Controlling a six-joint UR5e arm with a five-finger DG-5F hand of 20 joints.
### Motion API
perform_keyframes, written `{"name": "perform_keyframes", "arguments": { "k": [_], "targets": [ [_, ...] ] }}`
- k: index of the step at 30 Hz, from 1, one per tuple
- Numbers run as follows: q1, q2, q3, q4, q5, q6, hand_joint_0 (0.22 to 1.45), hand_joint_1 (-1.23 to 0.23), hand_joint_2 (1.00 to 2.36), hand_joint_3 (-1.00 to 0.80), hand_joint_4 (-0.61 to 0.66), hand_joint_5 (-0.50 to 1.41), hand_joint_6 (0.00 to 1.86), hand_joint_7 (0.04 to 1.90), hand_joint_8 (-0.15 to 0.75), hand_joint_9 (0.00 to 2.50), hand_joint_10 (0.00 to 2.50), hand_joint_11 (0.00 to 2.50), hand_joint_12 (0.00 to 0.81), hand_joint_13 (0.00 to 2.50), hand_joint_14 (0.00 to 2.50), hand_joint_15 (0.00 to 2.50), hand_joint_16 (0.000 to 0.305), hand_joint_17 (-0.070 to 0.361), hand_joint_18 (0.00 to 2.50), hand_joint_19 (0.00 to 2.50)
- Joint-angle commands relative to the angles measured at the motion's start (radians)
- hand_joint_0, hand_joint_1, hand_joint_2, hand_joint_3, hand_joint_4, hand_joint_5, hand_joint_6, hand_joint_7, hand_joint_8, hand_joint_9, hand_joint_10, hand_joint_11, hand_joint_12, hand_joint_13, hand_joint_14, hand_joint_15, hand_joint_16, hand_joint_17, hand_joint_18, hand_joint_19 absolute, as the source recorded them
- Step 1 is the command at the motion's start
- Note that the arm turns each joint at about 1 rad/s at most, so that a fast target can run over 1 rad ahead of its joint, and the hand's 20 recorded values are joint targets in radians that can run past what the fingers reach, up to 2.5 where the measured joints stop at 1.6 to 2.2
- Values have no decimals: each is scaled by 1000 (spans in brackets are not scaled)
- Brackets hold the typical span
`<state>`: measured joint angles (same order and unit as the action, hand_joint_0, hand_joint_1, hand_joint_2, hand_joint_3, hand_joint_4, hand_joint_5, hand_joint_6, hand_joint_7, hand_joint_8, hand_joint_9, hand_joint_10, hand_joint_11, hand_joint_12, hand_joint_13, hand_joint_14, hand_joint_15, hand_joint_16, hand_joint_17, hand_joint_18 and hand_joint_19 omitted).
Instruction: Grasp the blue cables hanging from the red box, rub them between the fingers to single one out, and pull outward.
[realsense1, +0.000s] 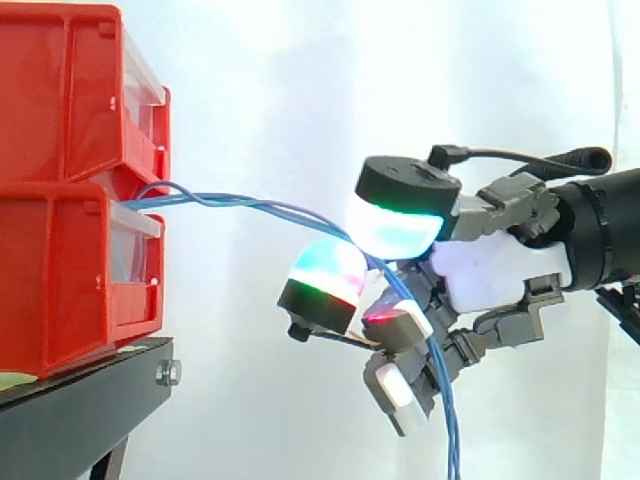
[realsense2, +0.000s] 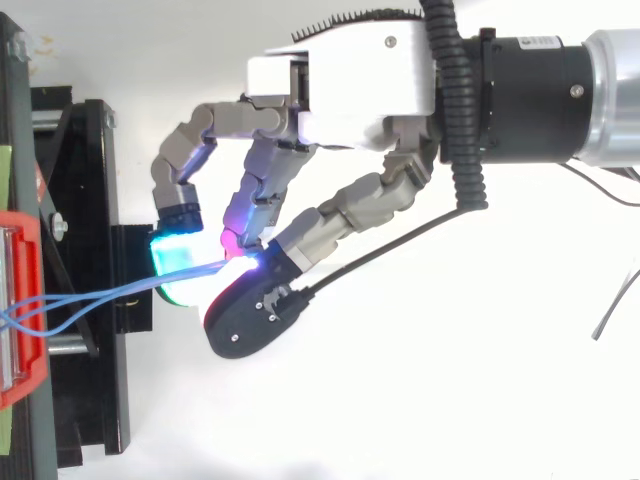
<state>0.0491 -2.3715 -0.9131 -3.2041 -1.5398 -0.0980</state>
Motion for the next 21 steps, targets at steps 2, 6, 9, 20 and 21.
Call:
{"name": "perform_keyframes", "arguments": {
  "k": [2,6,9,20,21],
  "targets": [
    [0,0,0,13,0,-3,498,-734,1000,-500,123,-163,871,895,315,1098,20,914,399,927,20,594,56,125,760,563],
    [-2,0,0,24,0,-6,485,-677,1000,-500,130,-162,861,895,320,1108,20,919,407,934,19,590,57,129,766,578],
    [-2,0,2,23,-2,-6,497,-624,1000,-500,122,-162,859,885,319,1116,20,910,404,936,20,589,57,128,765,582],
    [-2,0,19,21,-3,-11,589,-665,1016,-184,98,-164,878,937,319,1101,20,915,402,926,21,587,56,126,763,577],
    [-2,0,19,21,-3,-11,593,-699,1016,-171,94,-166,885,916,321,1093,20,906,400,924,20,584,56,126,765,577]
  ]
}}
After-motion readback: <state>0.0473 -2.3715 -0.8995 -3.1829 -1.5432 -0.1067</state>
